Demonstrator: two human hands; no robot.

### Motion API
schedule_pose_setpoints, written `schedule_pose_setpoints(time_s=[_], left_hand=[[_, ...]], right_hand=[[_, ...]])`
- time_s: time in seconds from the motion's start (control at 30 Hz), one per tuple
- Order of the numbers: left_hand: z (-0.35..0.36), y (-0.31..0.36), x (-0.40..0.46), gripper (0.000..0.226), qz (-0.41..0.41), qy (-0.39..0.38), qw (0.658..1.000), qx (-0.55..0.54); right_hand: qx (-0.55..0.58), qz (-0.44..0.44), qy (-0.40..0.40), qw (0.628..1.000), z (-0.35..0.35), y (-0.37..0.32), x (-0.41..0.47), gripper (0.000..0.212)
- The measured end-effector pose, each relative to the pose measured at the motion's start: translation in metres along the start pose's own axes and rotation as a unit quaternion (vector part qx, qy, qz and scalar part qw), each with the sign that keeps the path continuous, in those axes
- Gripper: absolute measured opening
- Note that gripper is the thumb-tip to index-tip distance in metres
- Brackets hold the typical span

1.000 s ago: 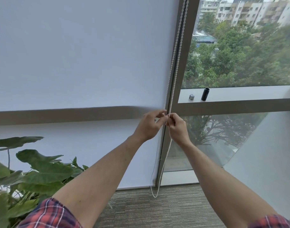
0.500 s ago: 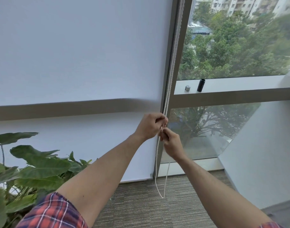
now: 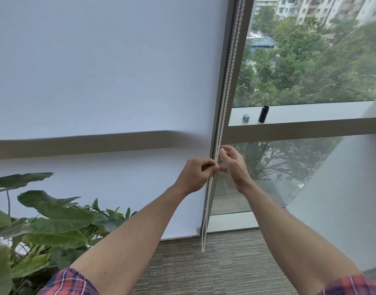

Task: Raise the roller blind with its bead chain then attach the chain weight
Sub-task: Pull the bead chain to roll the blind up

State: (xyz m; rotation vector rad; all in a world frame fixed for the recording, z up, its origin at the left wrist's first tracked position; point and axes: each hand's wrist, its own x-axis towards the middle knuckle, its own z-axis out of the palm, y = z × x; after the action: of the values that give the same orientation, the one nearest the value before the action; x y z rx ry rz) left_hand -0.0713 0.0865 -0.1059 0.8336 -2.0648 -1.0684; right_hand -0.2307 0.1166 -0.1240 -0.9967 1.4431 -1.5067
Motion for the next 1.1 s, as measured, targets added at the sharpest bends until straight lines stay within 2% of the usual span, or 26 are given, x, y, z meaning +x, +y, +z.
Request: schedule_pose_setpoints(time_s=[0.13,0.2,0.3,0.37,0.43,0.47,0.6,0.7,0.93,1.0,1.1], left_hand=[[-0.004,0.002,-0.002,0.013,0.001,-0.013,1.000,-0.002],[-0.006,0.001,-0.002,0.014,-0.004,-0.008,1.000,-0.002],[-0.011,-0.001,-0.004,0.015,-0.016,0.012,1.000,-0.011],[-0.015,-0.003,-0.005,0.017,-0.023,0.024,0.999,-0.022],[-0.018,-0.005,-0.006,0.016,-0.028,0.034,0.999,-0.030],[-0.020,-0.005,-0.007,0.016,-0.028,0.035,0.998,-0.032],[-0.023,-0.005,-0.012,0.015,-0.013,0.025,0.999,-0.038],[-0.026,-0.004,-0.018,0.015,-0.009,0.015,0.999,-0.035],[-0.035,-0.002,-0.035,0.015,-0.003,-0.014,1.000,-0.012],[-0.036,-0.001,-0.038,0.015,-0.002,-0.017,1.000,-0.008],[-0.037,-0.002,-0.040,0.016,-0.002,-0.017,1.000,-0.008]], right_hand=[[0.063,-0.013,-0.122,0.990,0.006,-0.032,0.020,0.020],[0.097,-0.017,-0.138,0.985,0.009,-0.040,0.022,0.016],[0.071,-0.052,-0.086,0.992,0.011,-0.037,0.023,0.019],[0.012,-0.095,0.004,0.995,0.012,-0.031,0.027,0.017],[-0.043,-0.123,0.113,0.985,0.011,-0.031,0.032,0.007],[-0.060,-0.126,0.139,0.980,0.011,-0.033,0.035,0.005],[-0.168,-0.107,0.115,0.973,0.018,-0.045,0.052,0.048],[-0.191,-0.090,0.118,0.970,0.027,-0.055,0.066,0.063],[-0.176,-0.059,0.082,0.979,0.039,-0.061,0.085,0.054],[-0.172,-0.056,0.091,0.979,0.042,-0.061,0.089,0.047],[-0.180,-0.084,0.126,0.972,0.043,-0.062,0.091,0.024]])
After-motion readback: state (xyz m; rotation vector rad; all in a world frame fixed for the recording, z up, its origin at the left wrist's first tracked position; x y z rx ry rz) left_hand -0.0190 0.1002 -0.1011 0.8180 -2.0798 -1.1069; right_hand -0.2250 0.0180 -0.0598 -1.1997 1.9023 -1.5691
